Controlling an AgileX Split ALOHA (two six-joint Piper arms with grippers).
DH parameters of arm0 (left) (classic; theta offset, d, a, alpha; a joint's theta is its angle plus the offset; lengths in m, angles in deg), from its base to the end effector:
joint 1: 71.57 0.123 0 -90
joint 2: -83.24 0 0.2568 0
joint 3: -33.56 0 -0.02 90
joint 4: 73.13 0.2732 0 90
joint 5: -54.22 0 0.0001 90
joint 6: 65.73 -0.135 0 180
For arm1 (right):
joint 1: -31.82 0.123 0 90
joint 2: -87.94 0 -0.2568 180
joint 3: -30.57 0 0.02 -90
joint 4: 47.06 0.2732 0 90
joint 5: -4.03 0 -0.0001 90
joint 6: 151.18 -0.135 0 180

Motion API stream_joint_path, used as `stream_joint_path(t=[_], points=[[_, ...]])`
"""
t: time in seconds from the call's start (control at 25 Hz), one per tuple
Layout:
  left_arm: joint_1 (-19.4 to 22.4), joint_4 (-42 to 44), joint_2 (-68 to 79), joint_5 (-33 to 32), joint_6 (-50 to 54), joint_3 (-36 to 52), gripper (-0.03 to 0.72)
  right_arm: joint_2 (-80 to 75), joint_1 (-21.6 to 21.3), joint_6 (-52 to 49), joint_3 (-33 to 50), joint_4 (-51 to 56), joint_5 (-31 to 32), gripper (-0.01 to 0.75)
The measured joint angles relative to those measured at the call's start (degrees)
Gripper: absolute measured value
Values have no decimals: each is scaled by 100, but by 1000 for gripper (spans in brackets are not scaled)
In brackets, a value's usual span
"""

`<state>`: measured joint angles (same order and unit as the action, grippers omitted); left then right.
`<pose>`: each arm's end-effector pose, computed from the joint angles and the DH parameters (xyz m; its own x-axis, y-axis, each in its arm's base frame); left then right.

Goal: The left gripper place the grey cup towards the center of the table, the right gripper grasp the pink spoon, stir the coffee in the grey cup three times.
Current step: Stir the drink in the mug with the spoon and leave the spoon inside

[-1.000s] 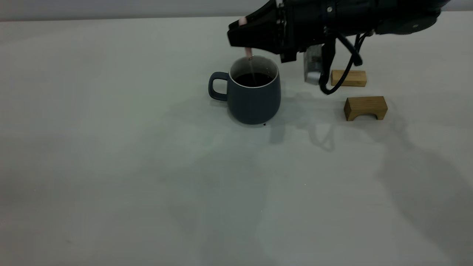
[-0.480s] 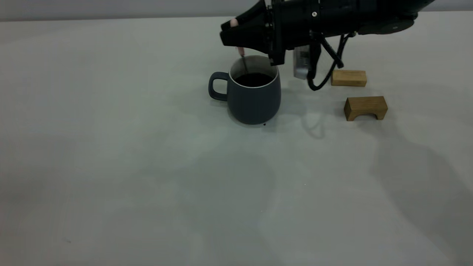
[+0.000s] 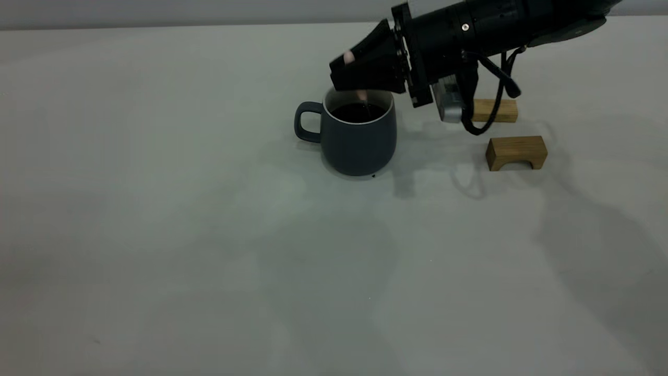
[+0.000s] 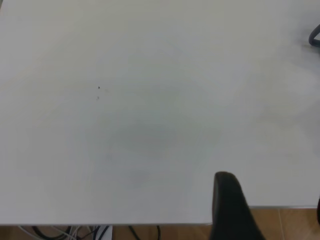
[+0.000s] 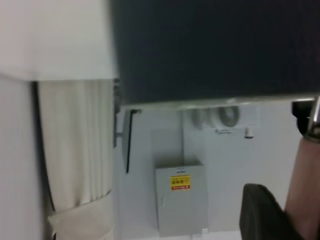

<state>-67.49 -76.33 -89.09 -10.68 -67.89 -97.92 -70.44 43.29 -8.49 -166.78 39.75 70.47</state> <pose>0.0771 -0.0013 0.2563 -0.5149 -0.0227 -0.8569 -0.0207 0.9997 -0.0141 0.4210 0.2115 -0.0284 -0.0715 0.3438 0.9363 0.9971 0.0007 0.0760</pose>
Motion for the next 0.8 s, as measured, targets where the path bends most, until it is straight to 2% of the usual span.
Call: stream_joint_path(t=[0.2, 0.48, 0.8], points=[[0, 0, 0, 0, 0, 0, 482, 17, 101, -157, -11, 133, -26, 126], [0, 0, 0, 0, 0, 0, 482, 17, 335, -95, -11, 1240, -26, 126], [0, 0, 0, 0, 0, 0, 482, 17, 235, 1081, -11, 1368, -765, 126]])
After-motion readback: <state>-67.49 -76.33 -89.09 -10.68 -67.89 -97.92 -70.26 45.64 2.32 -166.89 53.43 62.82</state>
